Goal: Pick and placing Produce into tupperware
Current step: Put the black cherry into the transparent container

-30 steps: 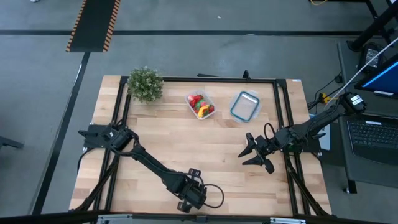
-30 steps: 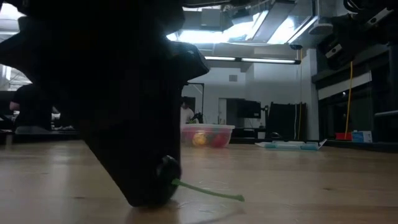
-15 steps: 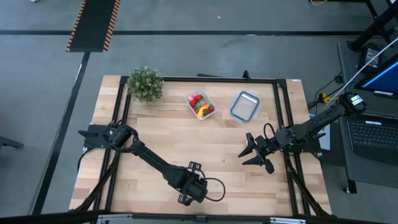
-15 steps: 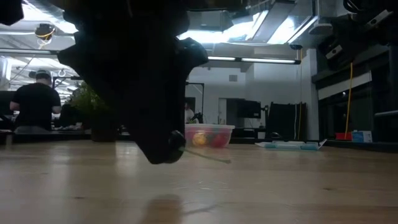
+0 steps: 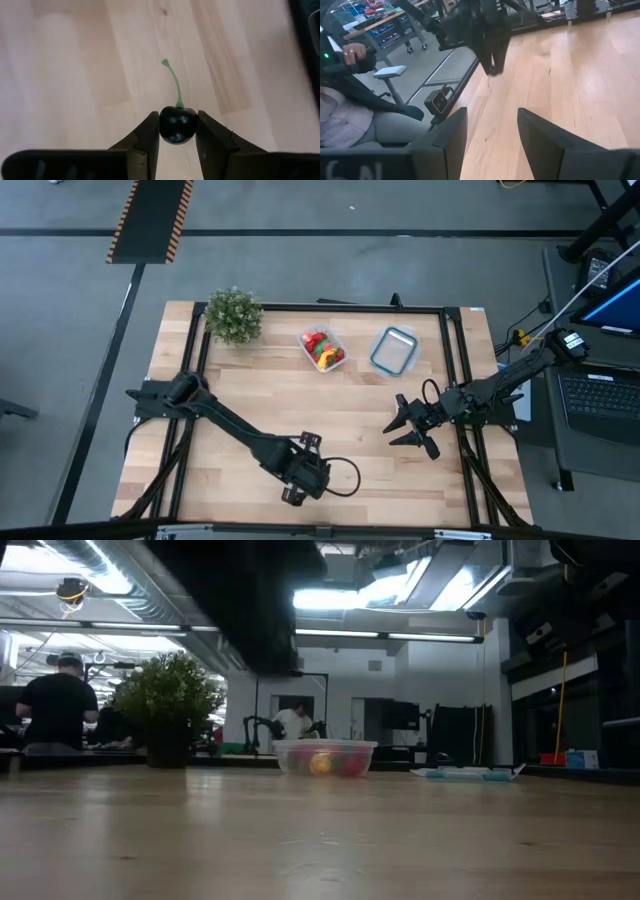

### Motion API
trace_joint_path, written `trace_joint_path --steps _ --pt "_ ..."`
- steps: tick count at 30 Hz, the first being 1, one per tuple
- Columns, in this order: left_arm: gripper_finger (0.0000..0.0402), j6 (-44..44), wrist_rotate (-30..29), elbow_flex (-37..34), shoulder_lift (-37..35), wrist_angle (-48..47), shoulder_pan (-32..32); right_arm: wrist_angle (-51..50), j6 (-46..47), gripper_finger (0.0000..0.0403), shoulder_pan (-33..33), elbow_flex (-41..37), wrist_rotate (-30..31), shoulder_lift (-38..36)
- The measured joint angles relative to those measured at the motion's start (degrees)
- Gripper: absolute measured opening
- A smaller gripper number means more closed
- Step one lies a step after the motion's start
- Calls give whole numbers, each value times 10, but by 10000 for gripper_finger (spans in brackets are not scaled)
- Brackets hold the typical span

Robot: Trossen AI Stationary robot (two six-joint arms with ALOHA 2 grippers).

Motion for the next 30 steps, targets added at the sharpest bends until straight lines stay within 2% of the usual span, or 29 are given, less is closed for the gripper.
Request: trace_joint_path --steps 3,7,13,20,26,28,30 --pt "92 0 -25 0 -33 -14 -8 -1 -1 174 0 0 0 0" --pt "92 -9 -88 -3 -76 -25 -25 -2 -2 174 0 0 0 0" --pt "92 -34 -145 -91 -153 38 -48 -3 -3 174 0 0 0 0" --pt "92 -30 -156 -266 -229 239 -47 -4 -3 174 0 0 5 0" --pt "92 6 -139 -412 -266 451 -22 -6 -2 174 0 0 13 0" --pt "92 27 -122 -456 -275 538 -11 -6 -2 174 0 0 13 0" --pt "92 44 -80 -502 -277 633 3 -7 -2 174 0 0 13 0"
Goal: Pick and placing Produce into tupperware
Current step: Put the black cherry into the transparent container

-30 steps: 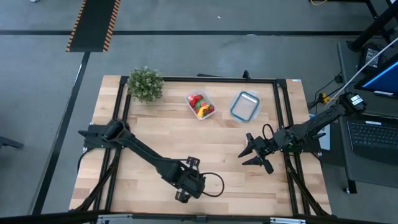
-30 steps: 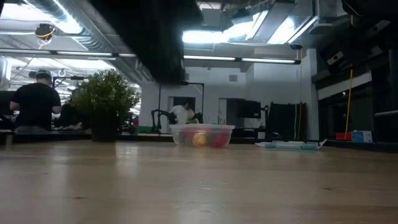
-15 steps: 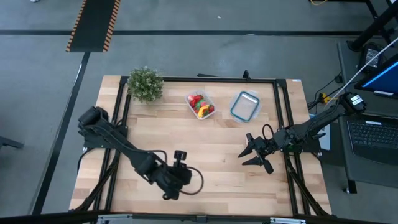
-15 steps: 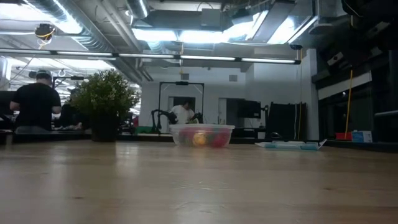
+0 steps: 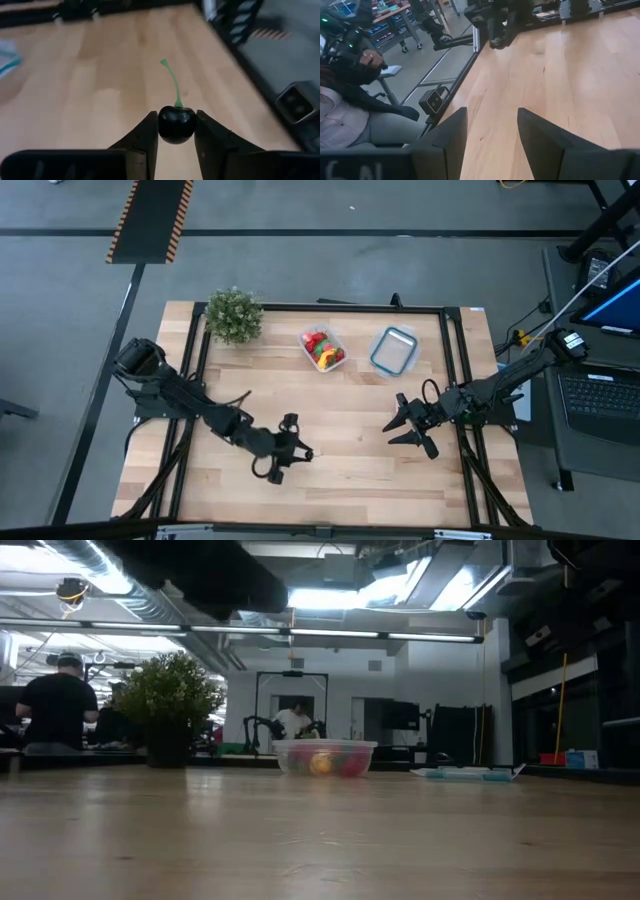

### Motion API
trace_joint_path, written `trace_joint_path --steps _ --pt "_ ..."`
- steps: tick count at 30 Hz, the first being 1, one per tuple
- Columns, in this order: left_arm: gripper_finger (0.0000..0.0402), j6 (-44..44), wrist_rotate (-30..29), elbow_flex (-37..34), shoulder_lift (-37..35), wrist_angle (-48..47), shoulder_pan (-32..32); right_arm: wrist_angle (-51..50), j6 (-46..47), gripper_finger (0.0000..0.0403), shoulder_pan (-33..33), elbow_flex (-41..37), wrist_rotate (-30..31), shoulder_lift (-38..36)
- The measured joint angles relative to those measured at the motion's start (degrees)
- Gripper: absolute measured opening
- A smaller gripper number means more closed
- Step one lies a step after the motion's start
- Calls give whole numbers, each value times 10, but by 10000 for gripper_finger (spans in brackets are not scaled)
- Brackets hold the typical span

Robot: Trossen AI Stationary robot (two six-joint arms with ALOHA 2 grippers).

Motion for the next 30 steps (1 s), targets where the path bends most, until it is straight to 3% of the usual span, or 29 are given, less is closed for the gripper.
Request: trace_joint_path --steps 3,8,21,30 --pt "92 9 54 -60 0 126 23 0 0 174 0 0 0 0" --pt "92 11 75 -123 0 232 49 -1 0 174 0 0 0 0" --pt "92 47 75 -141 0 247 150 -4 -30 174 0 0 49 0" --pt "92 116 121 -141 22 348 236 -5 -46 174 0 0 72 0"
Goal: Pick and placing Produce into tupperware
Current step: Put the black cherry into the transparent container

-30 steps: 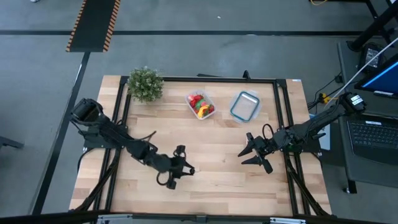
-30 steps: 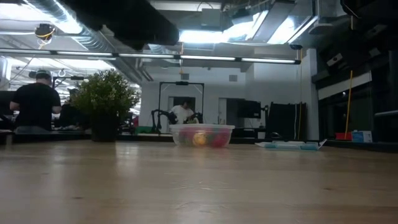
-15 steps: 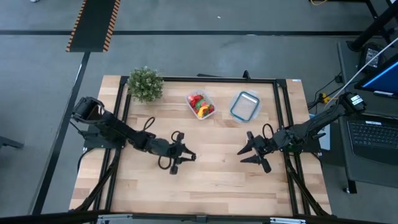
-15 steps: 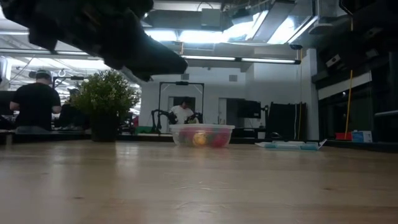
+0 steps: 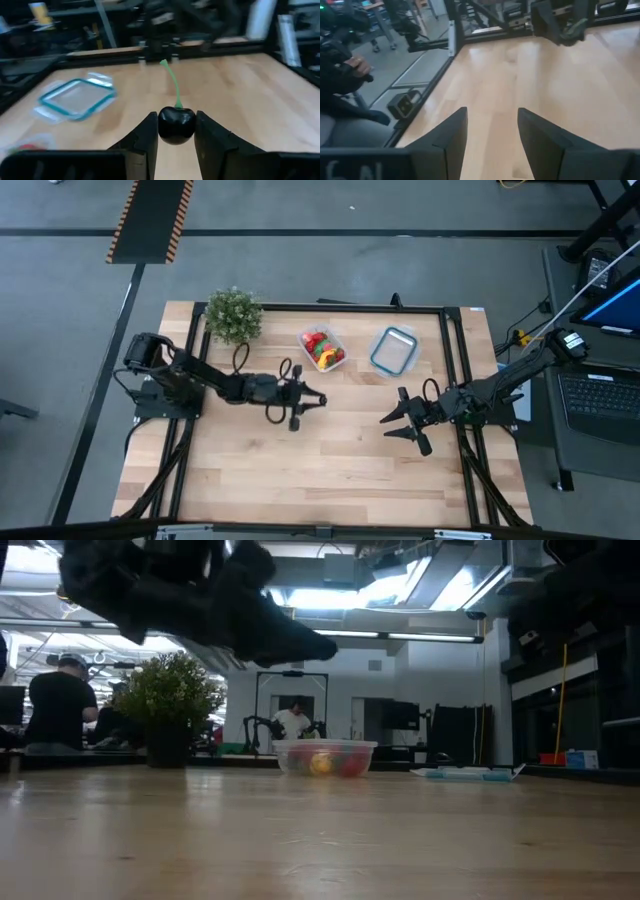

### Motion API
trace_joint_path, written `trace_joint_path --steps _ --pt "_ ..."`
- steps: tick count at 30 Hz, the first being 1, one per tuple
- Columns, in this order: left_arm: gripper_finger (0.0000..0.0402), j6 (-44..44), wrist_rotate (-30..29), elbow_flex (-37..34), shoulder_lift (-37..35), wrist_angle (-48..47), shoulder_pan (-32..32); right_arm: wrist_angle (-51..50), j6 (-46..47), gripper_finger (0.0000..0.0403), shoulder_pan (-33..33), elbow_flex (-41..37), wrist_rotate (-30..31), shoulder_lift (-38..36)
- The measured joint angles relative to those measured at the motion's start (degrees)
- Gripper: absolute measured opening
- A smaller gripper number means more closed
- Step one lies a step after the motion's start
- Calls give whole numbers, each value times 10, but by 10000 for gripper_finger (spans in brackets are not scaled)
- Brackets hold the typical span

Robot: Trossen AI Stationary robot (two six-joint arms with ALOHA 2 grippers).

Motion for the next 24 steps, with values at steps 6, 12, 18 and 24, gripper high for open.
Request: trace_joint_path --steps 6,12,18,24 --pt "92 -37 -19 0 15 22 59 -11 -1 174 0 0 47 0" --pt "92 -49 -59 0 15 20 102 -11 -29 174 -2 0 67 0" --pt "92 -77 -79 0 15 -23 153 -11 -30 174 -15 0 85 0" --pt "92 -91 -61 7 15 -80 200 -8 -67 174 -39 0 85 0"
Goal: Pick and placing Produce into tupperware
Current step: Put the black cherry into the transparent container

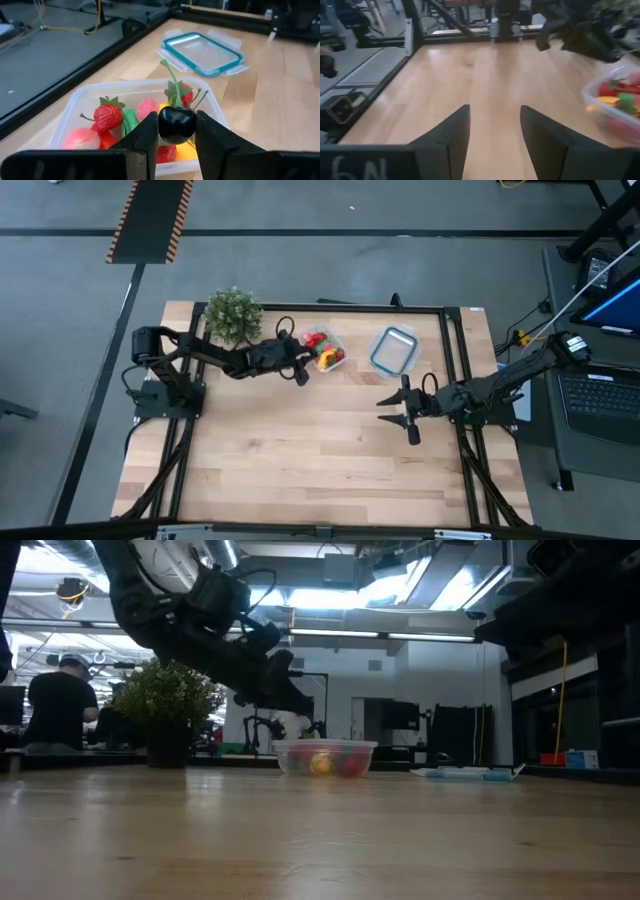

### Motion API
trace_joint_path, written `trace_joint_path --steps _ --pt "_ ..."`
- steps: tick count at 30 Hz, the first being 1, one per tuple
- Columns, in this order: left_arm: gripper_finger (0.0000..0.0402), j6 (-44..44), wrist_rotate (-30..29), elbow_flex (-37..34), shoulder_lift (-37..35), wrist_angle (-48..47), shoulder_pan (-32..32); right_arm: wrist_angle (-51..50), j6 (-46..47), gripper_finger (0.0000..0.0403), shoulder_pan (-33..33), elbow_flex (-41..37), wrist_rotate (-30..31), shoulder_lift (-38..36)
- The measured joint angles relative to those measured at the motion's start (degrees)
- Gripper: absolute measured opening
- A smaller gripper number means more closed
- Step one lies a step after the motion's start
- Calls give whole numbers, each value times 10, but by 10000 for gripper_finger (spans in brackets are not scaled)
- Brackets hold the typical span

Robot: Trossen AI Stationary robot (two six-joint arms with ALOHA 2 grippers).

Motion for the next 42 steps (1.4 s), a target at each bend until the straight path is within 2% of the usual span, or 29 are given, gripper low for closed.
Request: trace_joint_path --steps 3,8,11,18,21,25,33,42 --pt "92 18 16 27 0 -54 10 1 -7 174 -17 0 8 0" --pt "92 79 26 107 0 -230 27 1 -7 174 -39 0 8 0" --pt "92 91 52 135 0 -290 45 1 -10 174 -51 0 8 0" --pt "92 108 122 138 0 -304 77 1 -23 174 -76 0 7 0" --pt "92 121 128 138 0 -313 84 1 -36 174 -91 0 -16 0" --pt "92 124 173 138 0 -314 98 1 -40 174 -118 0 -37 0" --pt "92 147 180 138 0 -318 112 4 -35 174 -177 0 -37 0" --pt "92 177 207 161 5 -346 117 4 -19 174 -195 0 -37 0"
